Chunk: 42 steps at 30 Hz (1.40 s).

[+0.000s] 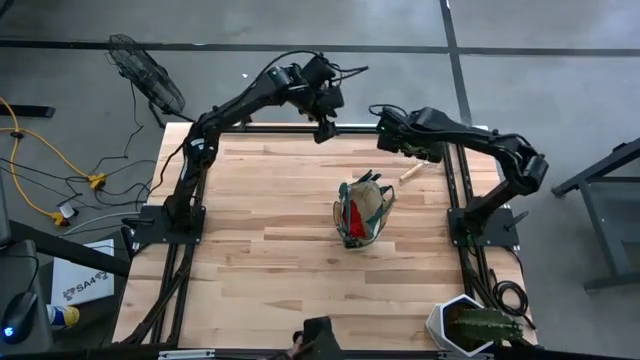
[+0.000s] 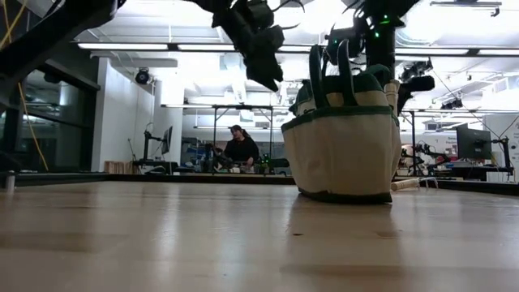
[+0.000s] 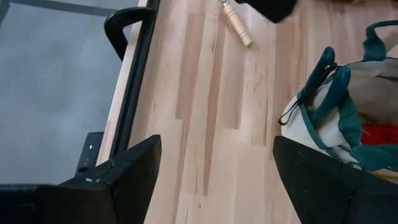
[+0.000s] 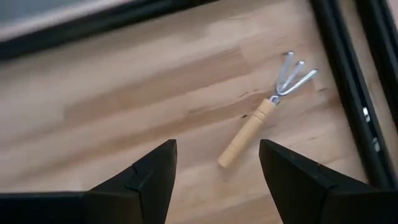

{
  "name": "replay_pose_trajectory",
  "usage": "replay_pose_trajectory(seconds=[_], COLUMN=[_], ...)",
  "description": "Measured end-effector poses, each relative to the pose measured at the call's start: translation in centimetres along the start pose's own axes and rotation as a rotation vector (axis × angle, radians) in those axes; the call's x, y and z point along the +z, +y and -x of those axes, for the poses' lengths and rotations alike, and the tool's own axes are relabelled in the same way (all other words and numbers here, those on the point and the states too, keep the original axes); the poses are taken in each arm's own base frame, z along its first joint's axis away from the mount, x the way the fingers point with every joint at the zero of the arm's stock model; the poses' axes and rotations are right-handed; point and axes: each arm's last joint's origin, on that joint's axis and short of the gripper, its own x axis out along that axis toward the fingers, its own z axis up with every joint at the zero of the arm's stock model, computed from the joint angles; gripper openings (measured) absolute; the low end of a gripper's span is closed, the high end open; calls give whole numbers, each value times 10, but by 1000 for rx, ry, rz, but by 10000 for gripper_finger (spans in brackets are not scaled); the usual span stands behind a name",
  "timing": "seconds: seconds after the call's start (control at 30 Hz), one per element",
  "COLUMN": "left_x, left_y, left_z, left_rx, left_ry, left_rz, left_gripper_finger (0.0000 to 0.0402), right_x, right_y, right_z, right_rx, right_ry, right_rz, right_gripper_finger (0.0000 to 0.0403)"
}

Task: Pick & Place Garden tools in Gardening bag
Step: Put the brown hand rake into the white gardening bag

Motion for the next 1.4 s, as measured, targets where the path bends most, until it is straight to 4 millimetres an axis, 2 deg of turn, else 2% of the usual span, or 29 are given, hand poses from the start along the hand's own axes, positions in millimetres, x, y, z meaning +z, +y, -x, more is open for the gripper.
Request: replay_pose_trajectory(seconds=[0.33, 0.53, 0.93, 1.4], left_x=[-3, -2, -3, -3], left_y=[6, 5, 5, 5], left_z=[2, 1, 1, 1], left_rx=[-14, -17, -18, -17], left_ry=[-2, -2, 1, 0], left_rz=[-55, -56, -55, -55], left_gripper_finger=[303, 303, 303, 303], right_x=[-14, -26, -40, -36], right_y=[-6, -15, -25, -37], right_z=[-17, -35, -77, -103], right_rx=[-48, -97, -62, -38], right_ry=[-57, -34, 40, 82], right_rz=[-444, -598, -708, -765], right_gripper_finger=[221, 221, 221, 221])
